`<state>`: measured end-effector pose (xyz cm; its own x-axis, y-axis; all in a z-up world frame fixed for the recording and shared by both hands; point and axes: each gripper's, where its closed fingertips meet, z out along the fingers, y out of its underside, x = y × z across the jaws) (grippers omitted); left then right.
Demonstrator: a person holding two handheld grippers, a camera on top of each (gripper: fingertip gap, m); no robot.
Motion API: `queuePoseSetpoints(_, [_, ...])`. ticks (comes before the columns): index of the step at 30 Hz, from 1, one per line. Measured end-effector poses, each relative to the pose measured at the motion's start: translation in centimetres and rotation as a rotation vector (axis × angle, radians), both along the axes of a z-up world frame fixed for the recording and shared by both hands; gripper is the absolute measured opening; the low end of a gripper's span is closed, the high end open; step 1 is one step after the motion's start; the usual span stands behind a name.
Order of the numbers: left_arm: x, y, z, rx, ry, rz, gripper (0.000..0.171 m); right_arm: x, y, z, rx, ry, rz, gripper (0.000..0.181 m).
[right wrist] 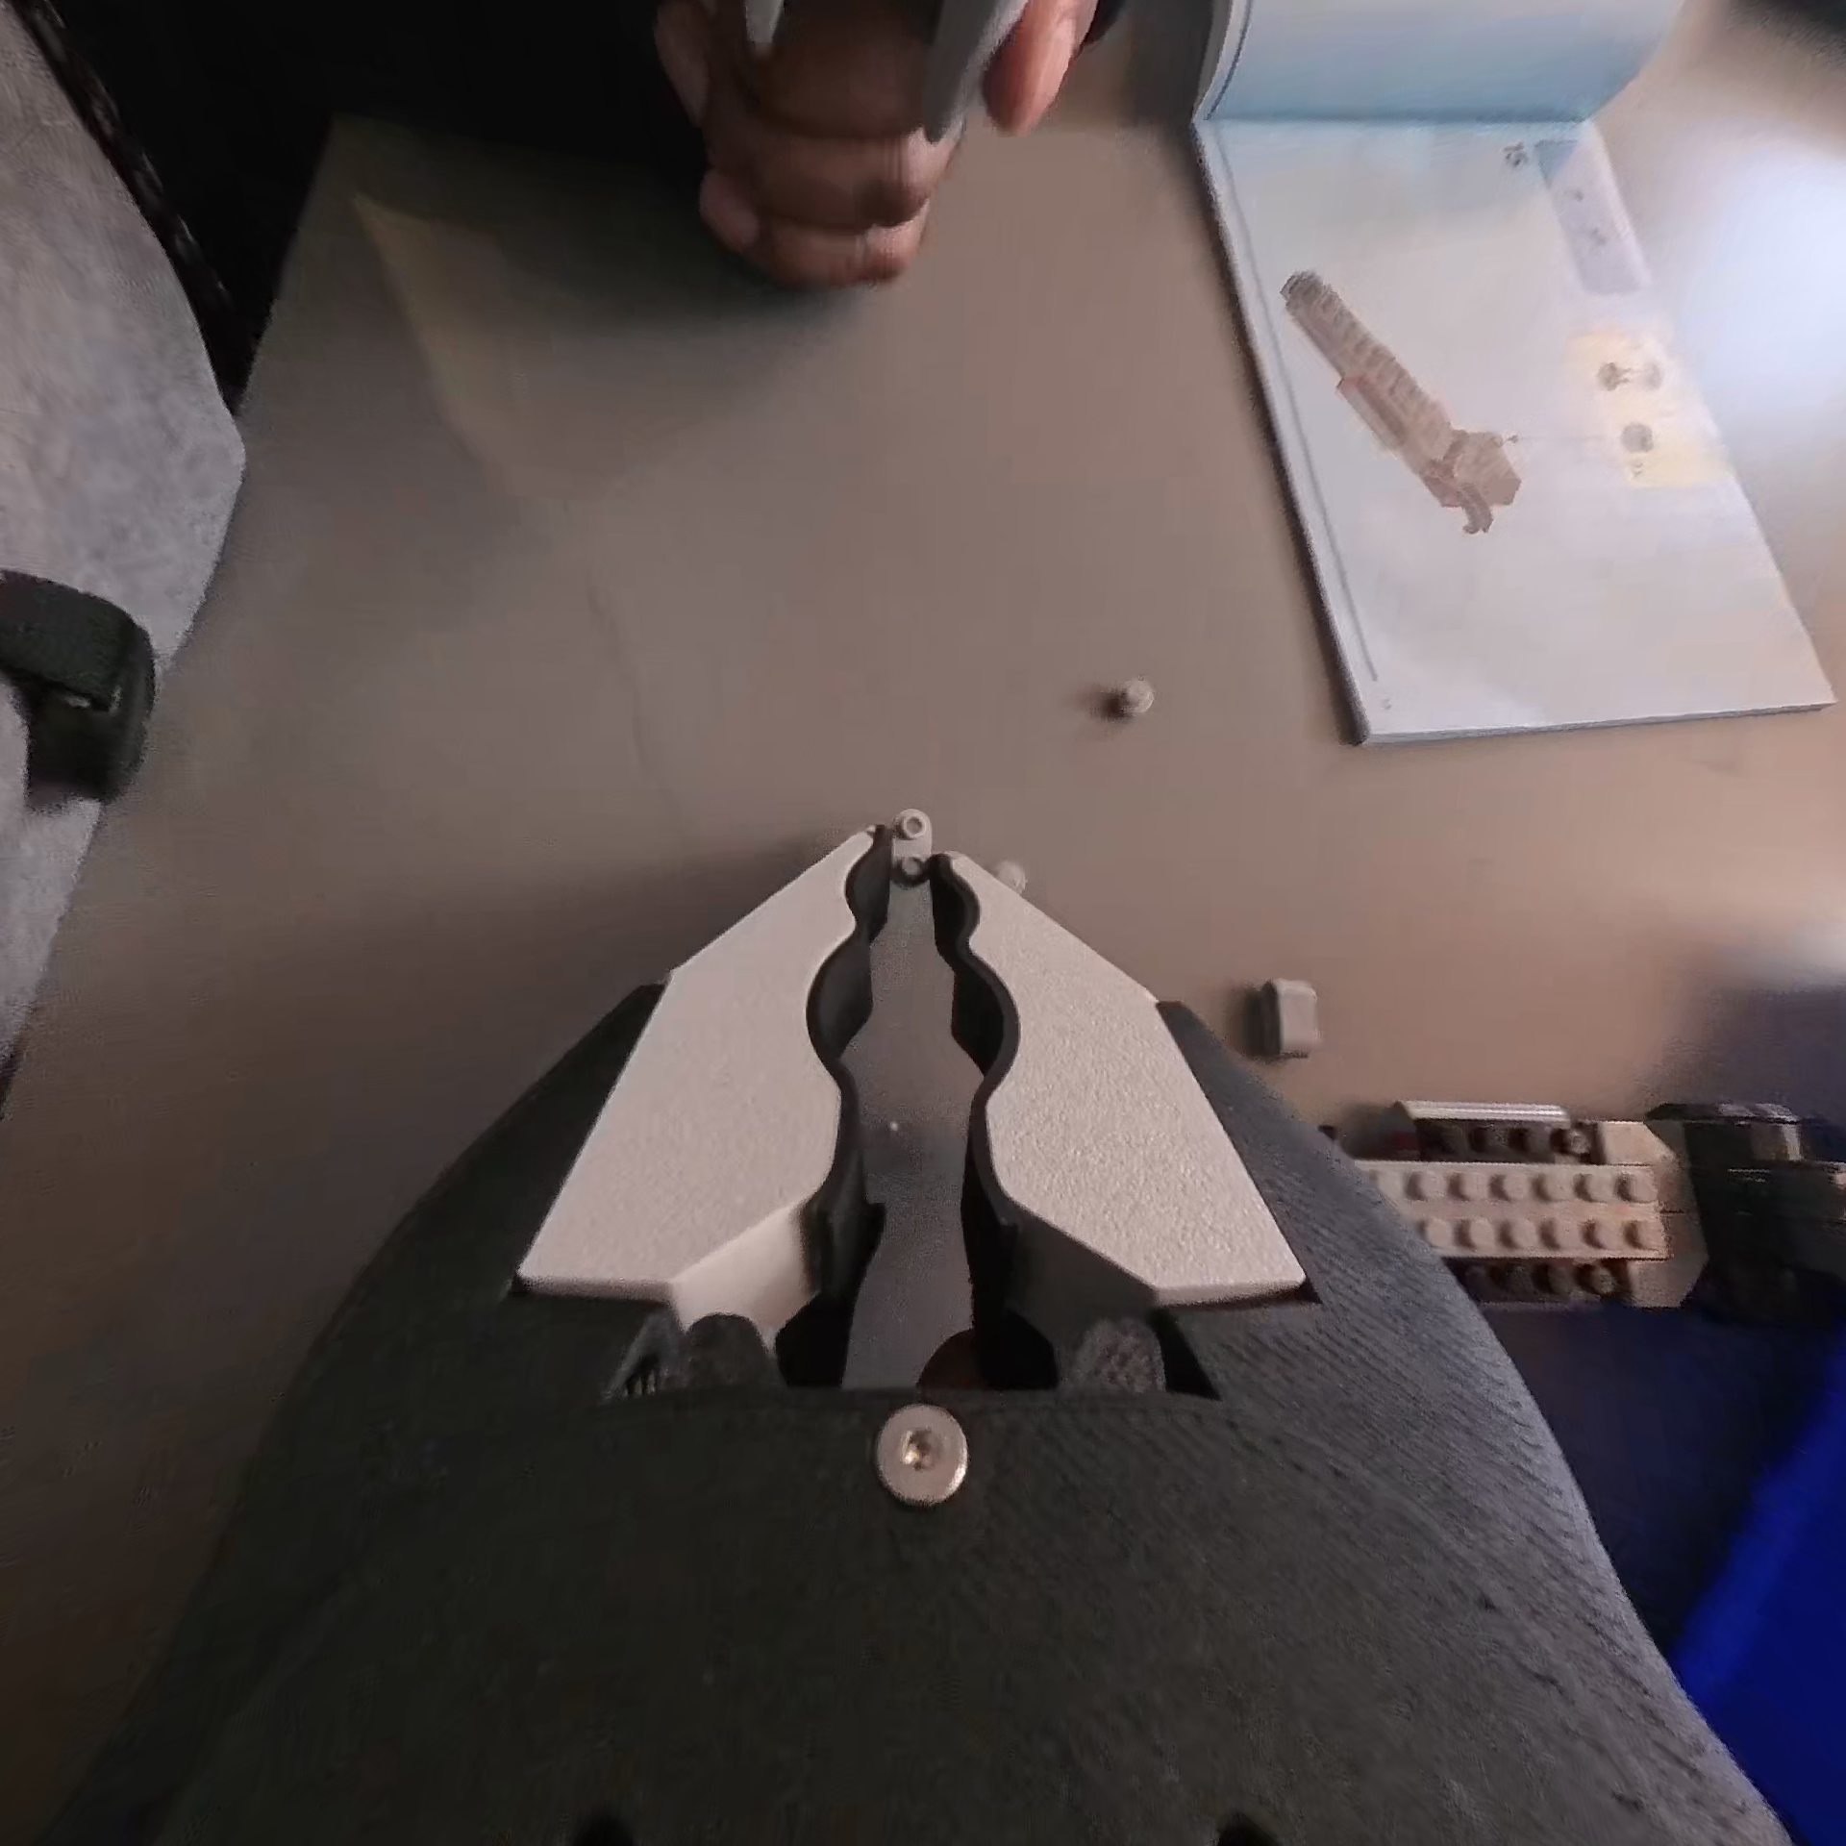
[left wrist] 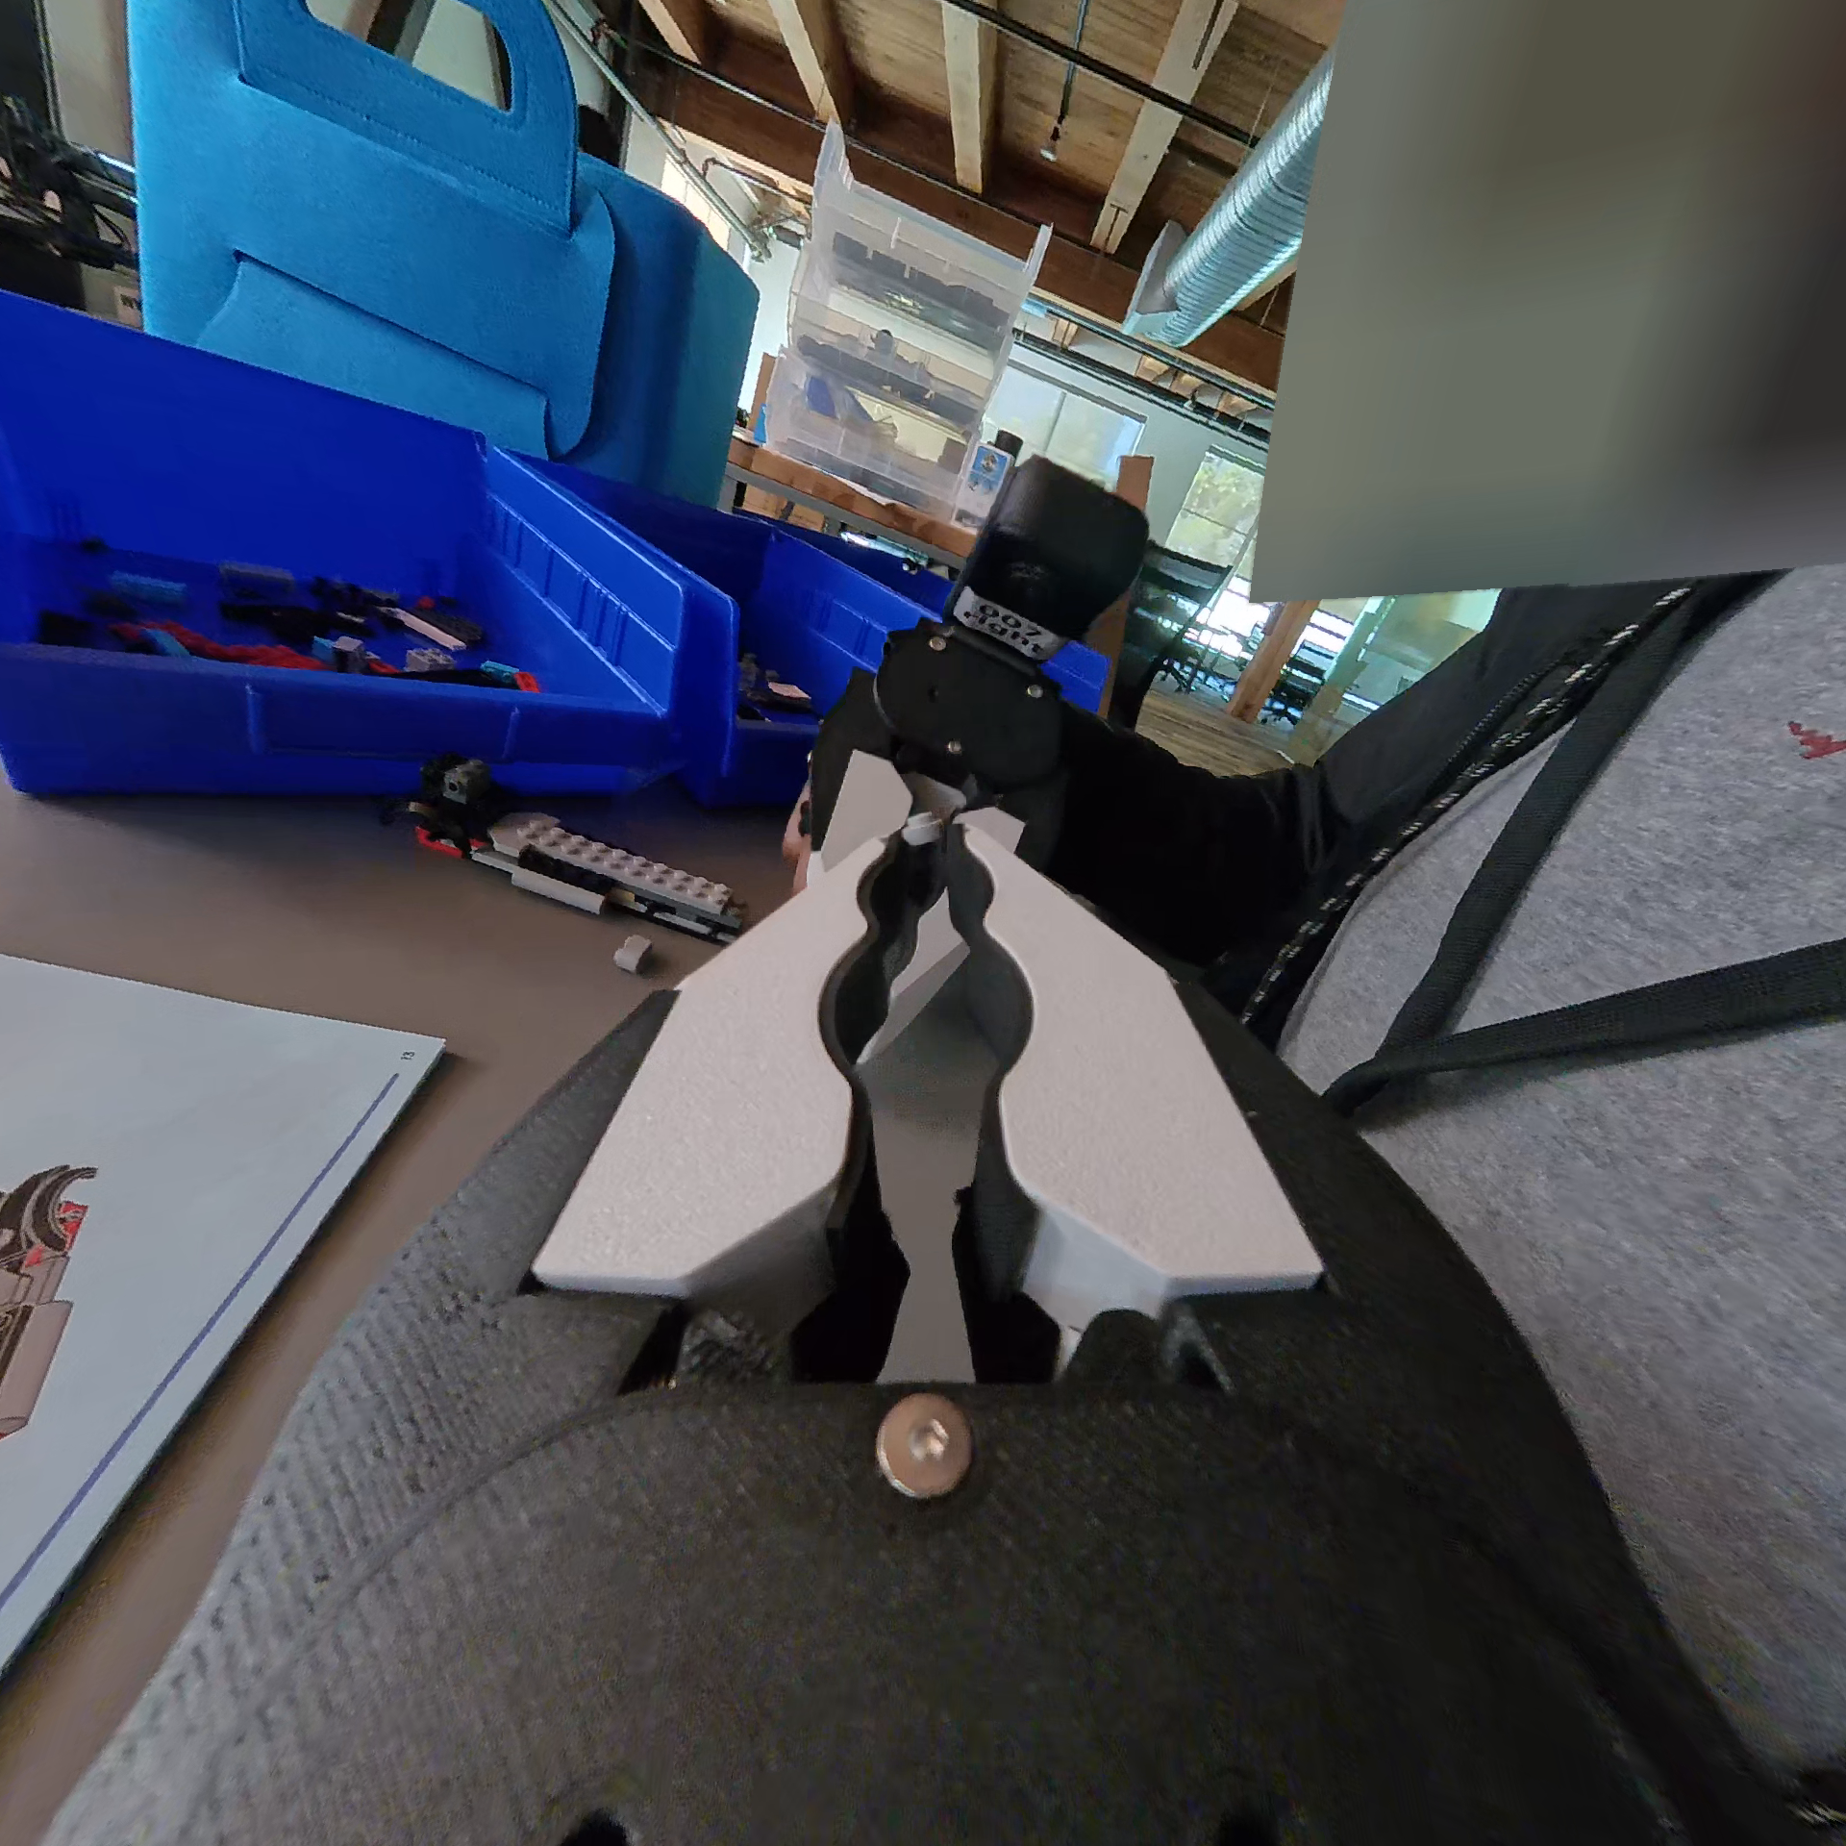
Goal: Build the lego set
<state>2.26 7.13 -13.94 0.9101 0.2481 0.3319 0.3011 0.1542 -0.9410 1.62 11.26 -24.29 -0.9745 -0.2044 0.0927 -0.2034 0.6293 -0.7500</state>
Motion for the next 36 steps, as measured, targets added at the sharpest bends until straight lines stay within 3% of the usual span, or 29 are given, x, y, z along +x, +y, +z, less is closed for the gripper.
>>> queuePoseSetpoints(4, [-0.7,0.1,0.4,0.008,0.038,0.024,0.008,-1.5,-0.9,4.2,-0.128,-0.02,-0.041,0.009])
queuePoseSetpoints(11, [-3.9,1.0,4.2,-0.036,0.181,0.095,0.008,-2.6,-1.2,15.6,-0.335,0.004,0.035,0.009])
queuePoseSetpoints(15, [-5.3,2.6,5.8,-0.049,0.318,0.098,0.008,-3.6,-1.0,18.8,-0.333,0.057,0.043,0.009])
queuePoseSetpoints(20, [-5.9,2.8,5.7,0.068,0.388,0.145,0.008,-4.6,-0.7,19.1,-0.288,-0.008,0.067,0.009])
queuePoseSetpoints(36, [-5.4,2.0,4.2,0.004,0.482,0.149,0.008,-4.2,-3.0,15.3,-0.156,-0.061,0.166,0.009])
